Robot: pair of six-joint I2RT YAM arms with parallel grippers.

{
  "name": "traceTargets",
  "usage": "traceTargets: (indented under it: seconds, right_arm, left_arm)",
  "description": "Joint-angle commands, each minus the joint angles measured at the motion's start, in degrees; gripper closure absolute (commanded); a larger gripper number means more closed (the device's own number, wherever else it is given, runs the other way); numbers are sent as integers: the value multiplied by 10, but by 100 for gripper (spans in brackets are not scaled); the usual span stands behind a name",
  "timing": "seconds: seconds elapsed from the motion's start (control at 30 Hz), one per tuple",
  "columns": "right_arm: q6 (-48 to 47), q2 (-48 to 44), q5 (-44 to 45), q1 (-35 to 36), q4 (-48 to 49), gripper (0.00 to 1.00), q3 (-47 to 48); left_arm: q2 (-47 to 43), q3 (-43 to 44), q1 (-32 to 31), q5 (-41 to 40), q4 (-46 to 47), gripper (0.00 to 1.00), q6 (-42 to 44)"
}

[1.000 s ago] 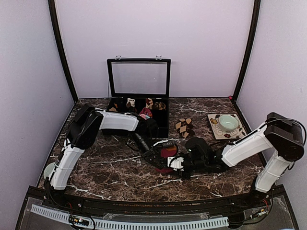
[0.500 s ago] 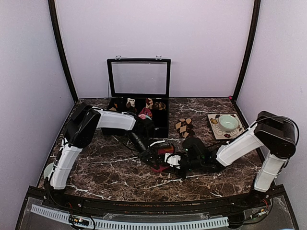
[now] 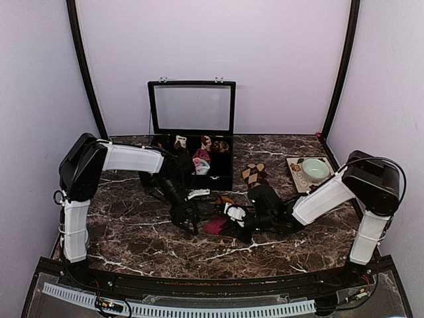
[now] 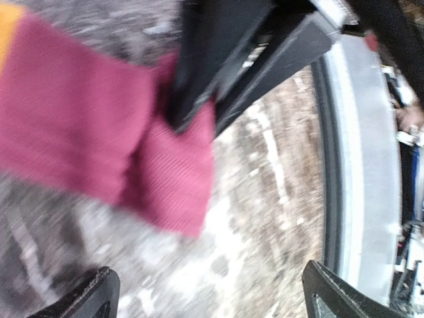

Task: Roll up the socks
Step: Roll the sock at the center of the board.

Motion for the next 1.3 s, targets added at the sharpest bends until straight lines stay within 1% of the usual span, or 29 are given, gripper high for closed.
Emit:
traceTargets:
  seconds: [0.0,0.1,0.13,0.23,0.3,0.33,0.37,0.4,0.43,0.47,0.5,0.57,0.67,0.73,0.8,0.87,1.0,1.17,1.27]
  right_arm:
    - [100,26,-44,-1,-127,100,-19]
    - [185,21,-83,-1,-128,100,-17]
    - [224,19,-95,-1,-119,100,-23]
    - [299,25,-140,-1,-84,100,-41]
    - [329,38,-150,-1,-79,100,-46]
    - [340,44,-155,-1,-76,100,-48]
    - [349,50,-161,-2,-73,100,-50]
    - [358,55,-166,-4,-69,100,-49]
    - [367,60,-172,-8,-66,100,-49]
    - [376,65,-177,-12,-67,100,-47]
    - [388,69,-178,-18,-66,100,-45]
    - [418,77,-189,-33,-59,100,-41]
    - [460,89,-200,-54,-63,100,-36]
    - [469,96,-197,-61,-93,100,-23]
    - [474,100,-192,-64,-118,100,-9]
    - [489,102,-184,-65,-131,100,-1]
    - [533,110,-194,-66,-115,100,4]
    - [561,123,-200,-66,-108,100,11]
    - [570,127,-202,-66,-107,100,15]
  left_arm:
    - [-93,-38,9,-73,74,1,-14]
    - [-138,-54,9,-115,108,1,-17]
    - [-143,-50,9,-138,109,1,-16]
    - [-148,-15,17,-210,107,1,-16]
    - [-166,-20,57,-240,172,1,-96]
    - [-173,-35,79,-254,207,1,-114]
    - [-170,-38,89,-260,212,1,-110]
    - [-163,-29,94,-255,195,1,-96]
    - [-153,-17,98,-230,157,1,-69]
    - [-152,-17,97,-204,142,1,-56]
    - [-159,-30,95,-180,145,1,-51]
    - [-197,-83,76,-144,180,1,-27]
    - [-256,-171,10,-148,232,1,25]
    - [-276,-208,-23,-138,243,2,43]
    - [-280,-229,-47,-132,255,6,40]
    - [-271,-233,-66,-136,264,8,29]
    - [-255,-250,-103,-147,302,13,17]
    - [-224,-249,-137,-186,332,27,24]
    - [-207,-242,-151,-197,344,32,28]
